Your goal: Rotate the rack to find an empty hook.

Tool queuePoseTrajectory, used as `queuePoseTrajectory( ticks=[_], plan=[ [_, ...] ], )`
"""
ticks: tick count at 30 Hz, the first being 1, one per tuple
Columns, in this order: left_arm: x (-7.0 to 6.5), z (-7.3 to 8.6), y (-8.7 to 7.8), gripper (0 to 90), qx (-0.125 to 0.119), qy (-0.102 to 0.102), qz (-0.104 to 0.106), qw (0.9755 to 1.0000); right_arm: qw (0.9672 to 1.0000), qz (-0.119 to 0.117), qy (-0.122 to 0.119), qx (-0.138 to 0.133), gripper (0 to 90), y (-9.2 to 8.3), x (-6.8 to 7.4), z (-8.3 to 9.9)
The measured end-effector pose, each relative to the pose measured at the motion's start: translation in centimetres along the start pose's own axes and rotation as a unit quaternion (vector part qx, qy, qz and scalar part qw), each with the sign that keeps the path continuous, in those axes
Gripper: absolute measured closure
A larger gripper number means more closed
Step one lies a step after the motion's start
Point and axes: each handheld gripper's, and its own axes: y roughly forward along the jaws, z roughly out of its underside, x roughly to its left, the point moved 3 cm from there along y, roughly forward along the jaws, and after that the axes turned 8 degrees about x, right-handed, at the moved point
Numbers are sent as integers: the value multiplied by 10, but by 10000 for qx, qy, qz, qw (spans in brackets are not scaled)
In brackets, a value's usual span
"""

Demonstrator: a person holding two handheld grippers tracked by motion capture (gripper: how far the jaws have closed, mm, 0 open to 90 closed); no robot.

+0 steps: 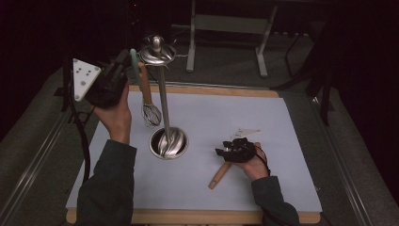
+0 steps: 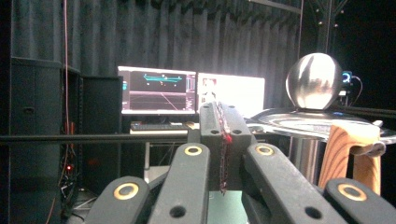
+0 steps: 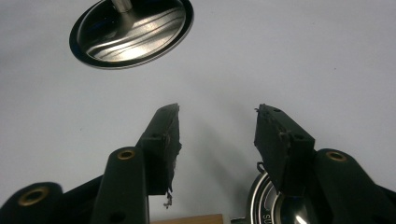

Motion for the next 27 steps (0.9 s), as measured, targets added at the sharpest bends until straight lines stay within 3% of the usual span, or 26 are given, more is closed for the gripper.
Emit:
queuePoseTrajectory(
  ticks=[17, 27],
  plan=[
    [4, -3, 11, 897, 147, 38, -132, 9998, 10000, -20, 4, 24, 497, 1, 1, 1],
    [6, -3, 5, 897, 170, 144, -77, 9997, 10000, -1, 17, 16, 497, 0, 0, 1]
  ],
)
